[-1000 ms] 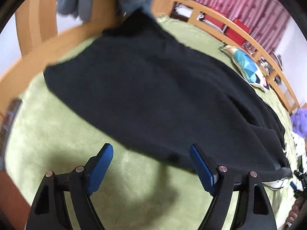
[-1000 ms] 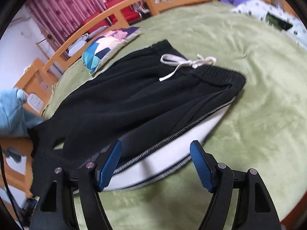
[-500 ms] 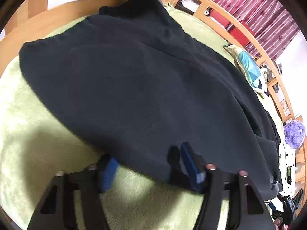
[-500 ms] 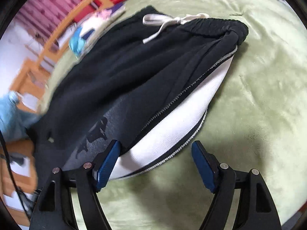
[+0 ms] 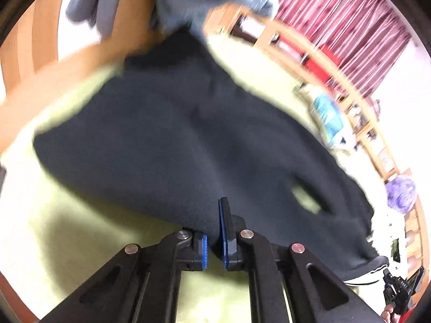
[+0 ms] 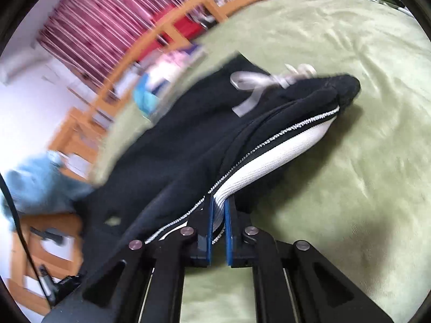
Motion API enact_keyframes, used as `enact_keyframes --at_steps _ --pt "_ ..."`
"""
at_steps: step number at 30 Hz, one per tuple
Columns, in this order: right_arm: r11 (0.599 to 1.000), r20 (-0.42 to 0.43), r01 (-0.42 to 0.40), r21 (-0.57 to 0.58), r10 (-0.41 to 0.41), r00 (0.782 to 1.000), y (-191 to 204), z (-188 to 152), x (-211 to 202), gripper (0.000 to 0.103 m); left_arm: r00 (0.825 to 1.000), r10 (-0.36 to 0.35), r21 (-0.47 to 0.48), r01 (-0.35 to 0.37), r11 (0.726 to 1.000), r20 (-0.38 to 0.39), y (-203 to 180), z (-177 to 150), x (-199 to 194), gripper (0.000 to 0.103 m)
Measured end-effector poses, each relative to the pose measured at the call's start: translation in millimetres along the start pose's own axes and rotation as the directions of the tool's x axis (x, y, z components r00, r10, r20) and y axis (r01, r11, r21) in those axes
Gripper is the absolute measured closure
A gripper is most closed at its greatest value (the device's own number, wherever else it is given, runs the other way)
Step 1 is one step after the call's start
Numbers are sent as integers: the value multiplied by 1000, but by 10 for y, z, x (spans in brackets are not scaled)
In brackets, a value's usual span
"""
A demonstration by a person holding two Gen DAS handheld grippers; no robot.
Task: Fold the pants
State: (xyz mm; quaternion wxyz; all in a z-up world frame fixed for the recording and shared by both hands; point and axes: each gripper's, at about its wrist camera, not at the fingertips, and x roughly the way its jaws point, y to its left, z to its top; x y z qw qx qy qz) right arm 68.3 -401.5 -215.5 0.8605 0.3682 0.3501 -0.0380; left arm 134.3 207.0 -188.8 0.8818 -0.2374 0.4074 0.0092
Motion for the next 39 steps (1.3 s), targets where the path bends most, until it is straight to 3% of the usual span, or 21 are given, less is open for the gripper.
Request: enact_keyframes --at_steps 5,10,15,21,23,25,27,28,30,34,39 --pt "994 65 -25 -102 32 997 525 472 -7 96 993 -4 75 -5 997 119 -419 561 -186 95" --pt "987 110 -39 -158 57 992 936 1008 263 96 984 0 99 -18 995 179 -705 1061 4 95" --pt "984 127 -48 -169 71 989 1137 1523 726 96 980 19 113 -42 993 200 -948 1492 529 95" --pt "983 96 4 -185 14 995 1076 1743 1450 96 982 60 163 -89 983 177 -1213 1664 1330 95" --pt "983 67 36 -182 -24 997 980 1722 1736 93 986 70 167 -95 981 151 -1231 1622 1566 95" --pt "986 14 75 -148 -74 997 843 1670 2003 78 987 94 168 -116 979 130 -1248 1567 1786 94" --pt "991 -53 72 -112 -78 996 718 1610 2139 64 984 144 174 -161 972 103 -1274 1524 1877 71" --pt "993 -78 61 -98 -69 995 683 1567 2137 63 982 170 175 -182 968 84 -1282 1502 1882 63" --pt "995 -97 37 -98 -46 994 689 1489 2031 62 983 166 180 -178 967 82 -1282 1450 1750 35" --pt "988 -64 43 -149 -53 997 750 1279 1625 42 981 150 203 -173 964 125 -1267 1273 1330 28" --pt "988 -69 73 -136 -83 994 472 908 1267 40 995 82 215 -94 972 62 -1136 754 1033 28"
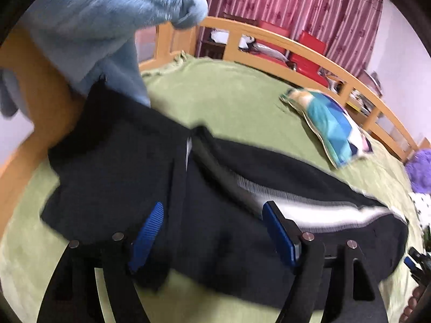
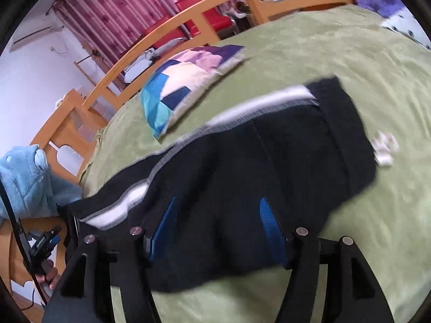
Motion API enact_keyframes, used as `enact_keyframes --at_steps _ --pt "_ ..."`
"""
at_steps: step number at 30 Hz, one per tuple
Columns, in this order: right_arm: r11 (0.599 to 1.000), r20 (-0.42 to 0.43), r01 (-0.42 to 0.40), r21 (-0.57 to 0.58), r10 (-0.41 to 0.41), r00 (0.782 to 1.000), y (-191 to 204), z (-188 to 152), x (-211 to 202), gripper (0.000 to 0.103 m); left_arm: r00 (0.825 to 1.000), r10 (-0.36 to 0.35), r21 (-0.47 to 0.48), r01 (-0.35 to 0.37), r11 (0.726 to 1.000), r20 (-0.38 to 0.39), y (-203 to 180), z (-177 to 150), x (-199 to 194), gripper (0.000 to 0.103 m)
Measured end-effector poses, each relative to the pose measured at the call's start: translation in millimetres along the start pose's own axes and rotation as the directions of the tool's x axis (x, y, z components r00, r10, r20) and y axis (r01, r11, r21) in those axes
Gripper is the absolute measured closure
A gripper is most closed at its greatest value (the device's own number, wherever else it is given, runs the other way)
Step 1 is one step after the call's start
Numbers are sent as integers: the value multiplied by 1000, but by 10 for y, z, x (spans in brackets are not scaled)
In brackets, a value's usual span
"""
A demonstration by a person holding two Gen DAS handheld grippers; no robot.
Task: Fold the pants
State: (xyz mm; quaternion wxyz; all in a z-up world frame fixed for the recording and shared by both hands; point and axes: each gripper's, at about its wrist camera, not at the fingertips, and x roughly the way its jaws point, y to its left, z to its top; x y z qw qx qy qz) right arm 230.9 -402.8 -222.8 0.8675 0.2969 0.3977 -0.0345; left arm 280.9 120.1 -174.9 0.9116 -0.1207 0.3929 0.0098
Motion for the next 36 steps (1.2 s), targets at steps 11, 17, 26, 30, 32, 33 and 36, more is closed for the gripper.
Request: enact_keyframes --at_steps 11,17,26,30,32,33,36 --pt "978 -71 -75 197 90 993 -566 -325 528 38 982 -111 -144 88 986 -156 196 -746 598 28" --pt "977 19 -81 199 78 997 -488 -136 804 28 991 -89 -233 65 970 -96 228 -508 906 25" --pt "980 68 -35 198 22 997 -403 82 988 79 996 -18 -280 -8 960 -87 221 -297 1090 82" --pt "976 95 -57 211 38 995 -420 10 822 87 995 -44 -273 18 962 -89 210 -324 940 90" --pt "979 106 -62 192 42 993 -387 -25 668 89 995 -38 -258 14 966 -90 200 -348 799 90" --pt "980 107 -66 189 46 993 -380 -46 616 89 995 -36 -246 13 969 -89 198 -380 713 91" --pt "981 111 -73 182 53 992 -403 -130 339 90 994 -51 -230 27 973 -101 211 -498 479 91"
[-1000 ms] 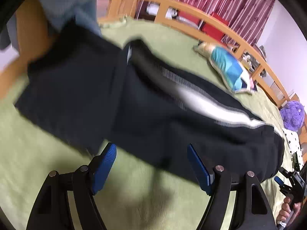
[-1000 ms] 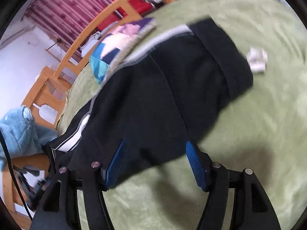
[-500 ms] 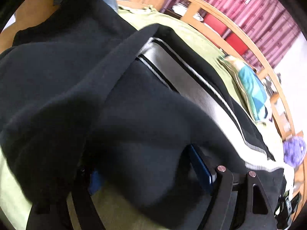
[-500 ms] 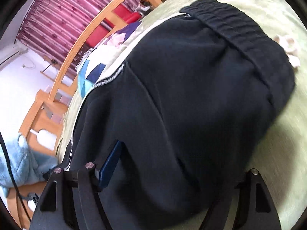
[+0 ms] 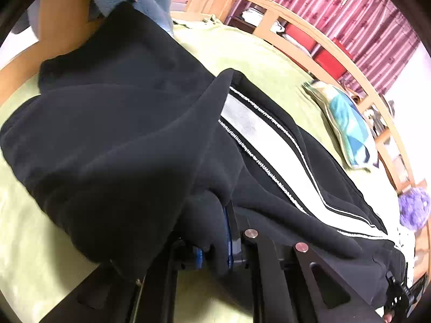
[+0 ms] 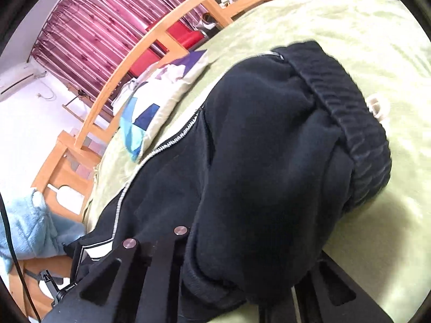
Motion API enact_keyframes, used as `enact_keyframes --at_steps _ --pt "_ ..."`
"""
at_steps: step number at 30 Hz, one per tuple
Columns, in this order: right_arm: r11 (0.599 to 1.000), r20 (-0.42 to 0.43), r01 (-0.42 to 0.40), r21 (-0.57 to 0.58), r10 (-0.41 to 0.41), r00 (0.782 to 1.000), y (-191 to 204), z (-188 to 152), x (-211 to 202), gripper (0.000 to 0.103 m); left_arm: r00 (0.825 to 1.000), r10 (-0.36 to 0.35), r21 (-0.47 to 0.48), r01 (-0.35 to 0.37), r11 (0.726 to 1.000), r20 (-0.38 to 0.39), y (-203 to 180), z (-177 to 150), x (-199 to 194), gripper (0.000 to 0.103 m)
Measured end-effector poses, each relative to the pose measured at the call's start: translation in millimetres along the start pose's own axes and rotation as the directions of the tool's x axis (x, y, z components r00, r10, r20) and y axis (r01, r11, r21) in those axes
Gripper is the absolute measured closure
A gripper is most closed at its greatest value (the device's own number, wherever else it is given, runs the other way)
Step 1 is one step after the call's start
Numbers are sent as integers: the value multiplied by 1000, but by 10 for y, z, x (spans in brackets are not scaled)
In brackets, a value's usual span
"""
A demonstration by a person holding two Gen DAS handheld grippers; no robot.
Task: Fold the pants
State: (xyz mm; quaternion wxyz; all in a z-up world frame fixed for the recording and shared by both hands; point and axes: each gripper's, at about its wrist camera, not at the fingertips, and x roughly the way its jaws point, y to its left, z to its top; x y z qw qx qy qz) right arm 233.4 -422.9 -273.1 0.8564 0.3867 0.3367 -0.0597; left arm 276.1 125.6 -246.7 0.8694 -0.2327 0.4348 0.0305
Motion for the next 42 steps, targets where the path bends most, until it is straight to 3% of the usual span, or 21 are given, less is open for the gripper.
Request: enact_keyframes --at_steps 6,14,17,21,25,29,32,35,38,42 --pt "1000 -1 25 10 -25 1000 -342 -199 -836 90 999 -9 70 12 997 -52 -47 -759 -606 91" --pt "992 39 101 72 -104 994 -1417 -427 -2272 90 986 -84 159 107 981 -145 -411 -2022 -1243 91" --pt "986 71 141 91 -148 986 -1761 -481 -2619 90 978 -116 195 150 969 -172 -578 -2373 -1379 91" --pt "983 41 159 90 -163 986 -2079 -574 -2791 89 977 -97 244 143 959 -190 -725 -2464 -1378 88" --pt "974 -11 219 62 -219 976 -2090 -728 -2765 73 959 -98 214 158 964 -264 -669 -2444 -1308 82" --pt "966 -2 255 33 -255 967 -2039 -933 -3003 61 960 -57 320 146 936 -273 -655 -2577 -1479 64" --pt "960 30 276 40 -277 960 -1929 -1057 -3256 59 968 -66 396 161 904 -242 -603 -2660 -1706 52" --pt "951 61 310 8 -310 949 -1761 -1142 -3471 57 979 -80 453 159 877 -188 -434 -2726 -2000 49" --pt "947 81 313 -73 -307 948 -1512 -1185 -3529 53 987 -89 462 141 875 -134 -199 -2722 -2222 45" --pt "941 97 301 -154 -289 952 -1090 -1267 -3401 53 998 -67 477 57 877 5 7 -2622 -2433 39"
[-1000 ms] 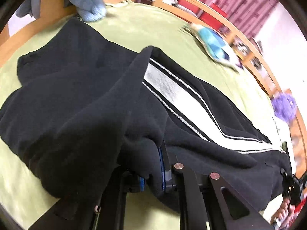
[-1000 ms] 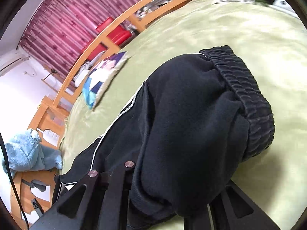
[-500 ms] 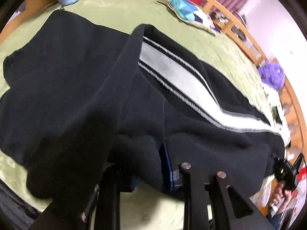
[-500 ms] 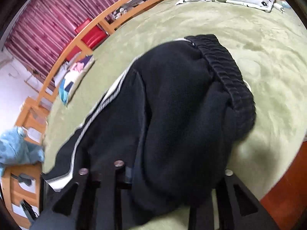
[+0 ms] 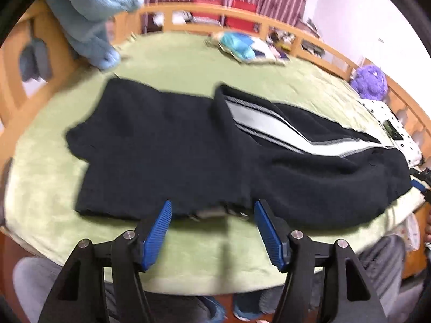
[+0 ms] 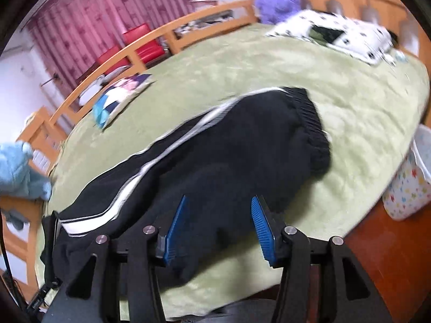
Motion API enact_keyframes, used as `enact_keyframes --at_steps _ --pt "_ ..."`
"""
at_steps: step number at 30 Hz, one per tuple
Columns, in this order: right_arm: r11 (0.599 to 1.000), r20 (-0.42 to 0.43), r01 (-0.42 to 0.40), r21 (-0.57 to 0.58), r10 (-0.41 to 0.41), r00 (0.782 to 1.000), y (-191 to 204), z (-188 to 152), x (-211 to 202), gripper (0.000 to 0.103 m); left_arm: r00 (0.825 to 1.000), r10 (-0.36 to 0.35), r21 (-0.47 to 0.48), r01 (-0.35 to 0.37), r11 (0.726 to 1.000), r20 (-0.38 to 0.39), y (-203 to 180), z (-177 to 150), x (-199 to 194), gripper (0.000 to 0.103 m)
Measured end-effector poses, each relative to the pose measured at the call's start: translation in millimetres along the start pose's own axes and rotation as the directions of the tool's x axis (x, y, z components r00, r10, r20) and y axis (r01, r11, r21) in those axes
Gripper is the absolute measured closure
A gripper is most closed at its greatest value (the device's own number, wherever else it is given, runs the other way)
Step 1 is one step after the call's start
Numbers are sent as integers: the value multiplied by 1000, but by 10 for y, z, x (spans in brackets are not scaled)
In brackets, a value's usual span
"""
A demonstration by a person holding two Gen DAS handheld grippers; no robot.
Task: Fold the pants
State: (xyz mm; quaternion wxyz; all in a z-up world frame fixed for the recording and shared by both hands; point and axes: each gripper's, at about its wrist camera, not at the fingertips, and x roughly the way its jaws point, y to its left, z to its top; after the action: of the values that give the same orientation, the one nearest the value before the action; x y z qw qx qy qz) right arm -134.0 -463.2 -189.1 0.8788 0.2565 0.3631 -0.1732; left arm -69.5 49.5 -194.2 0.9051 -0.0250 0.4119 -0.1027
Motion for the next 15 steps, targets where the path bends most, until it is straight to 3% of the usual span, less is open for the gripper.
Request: enact_keyframes --at_steps 6,15 --pt "993 -3 4 -115 -4 1000 628 -55 177 53 998 48 -7 -48 999 36 294 146 6 34" --pt "978 -42 -39 -205 31 999 1111 -170 436 53 998 64 -265 -63 962 -4 1234 583 459 36"
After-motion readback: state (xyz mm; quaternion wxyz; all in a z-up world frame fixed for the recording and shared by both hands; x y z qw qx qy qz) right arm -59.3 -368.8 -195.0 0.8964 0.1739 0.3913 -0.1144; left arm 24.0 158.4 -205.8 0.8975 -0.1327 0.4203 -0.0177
